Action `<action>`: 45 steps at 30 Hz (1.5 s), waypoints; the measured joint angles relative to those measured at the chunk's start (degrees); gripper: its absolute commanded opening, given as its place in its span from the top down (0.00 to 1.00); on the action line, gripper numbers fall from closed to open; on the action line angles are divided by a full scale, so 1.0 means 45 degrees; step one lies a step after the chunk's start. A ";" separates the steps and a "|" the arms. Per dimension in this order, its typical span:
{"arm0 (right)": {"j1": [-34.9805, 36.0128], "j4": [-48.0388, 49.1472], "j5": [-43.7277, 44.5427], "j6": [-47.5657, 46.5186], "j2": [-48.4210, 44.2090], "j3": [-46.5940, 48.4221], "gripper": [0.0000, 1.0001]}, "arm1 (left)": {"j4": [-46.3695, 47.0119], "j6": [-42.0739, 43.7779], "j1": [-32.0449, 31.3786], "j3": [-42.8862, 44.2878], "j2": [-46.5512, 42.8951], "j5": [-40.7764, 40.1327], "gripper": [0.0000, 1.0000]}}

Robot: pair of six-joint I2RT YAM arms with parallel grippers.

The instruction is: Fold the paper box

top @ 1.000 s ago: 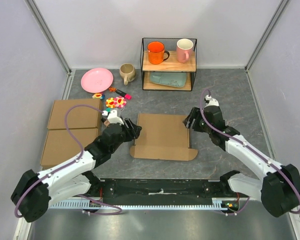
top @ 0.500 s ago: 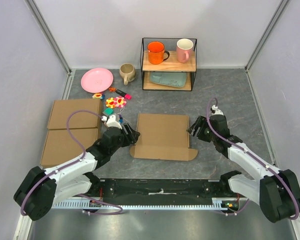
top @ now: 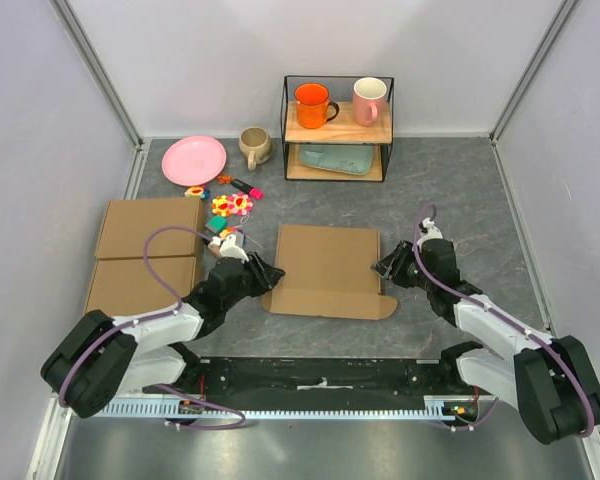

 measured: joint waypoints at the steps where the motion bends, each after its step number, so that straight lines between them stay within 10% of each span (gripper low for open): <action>1: -0.0015 0.0189 -0.0005 -0.0010 0.0029 -0.0005 0.59 | 0.0316 -0.0141 0.0029 -0.0010 0.0214 0.0073 0.64; 6: -0.0015 0.0588 -0.0034 -0.0063 0.0097 -0.0117 0.78 | 0.1302 -0.0466 0.0034 -0.0355 0.0461 0.0223 0.77; 15: -0.0102 0.2021 0.0107 -0.0063 0.0908 -0.0175 0.83 | 0.1685 -0.0612 0.0024 -0.0719 0.0282 0.0238 0.82; 20: -0.0141 0.2448 0.0117 -0.0068 0.1137 -0.0175 0.74 | 0.1763 -0.0719 0.0015 -0.0889 0.0058 0.0136 0.77; 25: -0.0053 0.0952 0.0151 -0.0330 0.0282 -0.0005 0.42 | 0.0481 -0.0704 -0.0102 -0.0865 -0.1044 -0.0141 0.48; 31: 0.0024 -0.1919 0.0879 -0.0981 -0.1321 0.0835 0.40 | -0.2331 -0.0374 -0.0146 -0.0005 -0.2953 -0.0899 0.38; 37: 0.0024 -0.3041 0.1957 -0.1447 -0.2341 0.1098 0.93 | -0.3517 -0.0369 -0.0141 0.0437 -0.4464 -0.1851 0.72; 45: 0.0024 -0.3070 0.2341 -0.1292 -0.1734 0.0087 1.00 | -0.4099 -0.1069 0.0597 -0.0010 -0.2778 -0.1909 0.92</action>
